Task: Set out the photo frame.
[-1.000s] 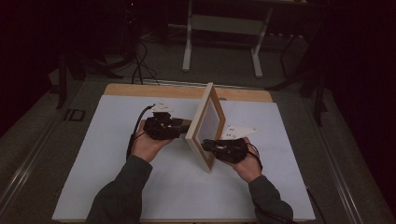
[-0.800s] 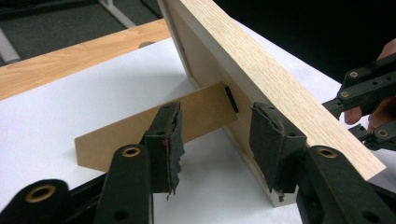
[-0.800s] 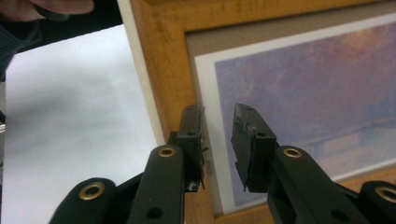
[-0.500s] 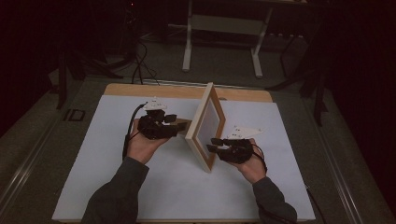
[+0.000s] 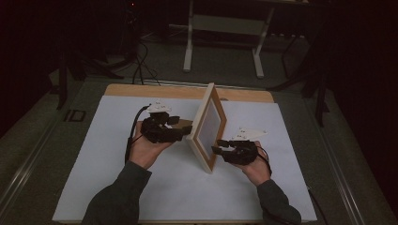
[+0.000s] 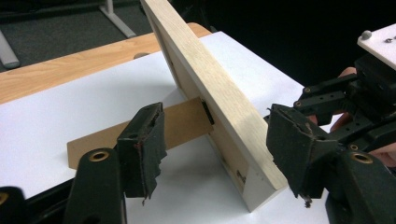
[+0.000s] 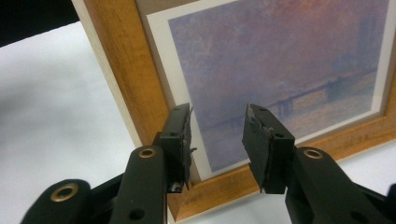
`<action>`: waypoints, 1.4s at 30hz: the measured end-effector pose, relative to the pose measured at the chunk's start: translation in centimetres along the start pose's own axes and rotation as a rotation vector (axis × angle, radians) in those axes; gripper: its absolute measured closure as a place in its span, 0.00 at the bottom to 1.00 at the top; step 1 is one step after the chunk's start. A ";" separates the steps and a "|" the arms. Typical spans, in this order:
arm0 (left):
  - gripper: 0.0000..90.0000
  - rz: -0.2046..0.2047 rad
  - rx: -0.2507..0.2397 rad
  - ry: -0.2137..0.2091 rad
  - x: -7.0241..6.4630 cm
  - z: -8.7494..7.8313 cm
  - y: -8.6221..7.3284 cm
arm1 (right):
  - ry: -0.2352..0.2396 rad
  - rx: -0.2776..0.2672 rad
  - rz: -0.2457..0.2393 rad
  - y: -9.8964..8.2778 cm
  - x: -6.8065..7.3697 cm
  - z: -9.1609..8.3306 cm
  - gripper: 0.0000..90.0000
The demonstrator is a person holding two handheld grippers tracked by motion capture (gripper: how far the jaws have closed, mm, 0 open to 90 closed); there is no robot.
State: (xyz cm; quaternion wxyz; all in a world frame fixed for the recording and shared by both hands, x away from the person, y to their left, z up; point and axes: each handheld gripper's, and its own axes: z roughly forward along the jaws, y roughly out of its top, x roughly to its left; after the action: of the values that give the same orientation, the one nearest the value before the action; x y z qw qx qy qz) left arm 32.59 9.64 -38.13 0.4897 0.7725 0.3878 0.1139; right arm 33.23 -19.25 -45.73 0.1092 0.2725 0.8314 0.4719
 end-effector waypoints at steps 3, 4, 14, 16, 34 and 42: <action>0.39 0.009 0.008 -0.007 -0.6 0.3 -0.1 | -0.004 0.000 0.001 -0.1 -0.1 -0.2 0.68; 0.39 0.018 0.011 -0.007 -0.8 0.4 -0.1 | -0.004 0.000 0.002 -0.1 -0.1 -0.3 0.68; 0.38 0.047 0.035 0.013 -1.8 1.7 -0.5 | -0.013 0.006 0.011 -0.6 -0.5 -0.5 0.68; 0.38 0.054 0.040 0.027 -2.0 2.1 -0.7 | -0.014 0.004 0.011 -0.6 -0.5 -0.5 0.68; 0.45 0.059 0.054 0.055 -3.2 4.1 -1.7 | -0.018 0.008 0.024 -1.2 -0.8 -0.6 0.68; 0.50 0.042 0.055 0.071 -3.4 4.6 -1.9 | -0.019 0.011 0.026 -1.3 -0.8 -0.6 0.67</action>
State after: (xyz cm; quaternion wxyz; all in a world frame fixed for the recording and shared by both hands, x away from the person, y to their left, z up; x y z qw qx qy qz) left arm 31.92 4.52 -41.34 0.4518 0.7891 0.3917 0.1406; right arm 33.20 -20.71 -46.58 0.1095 0.2882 0.8293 0.4661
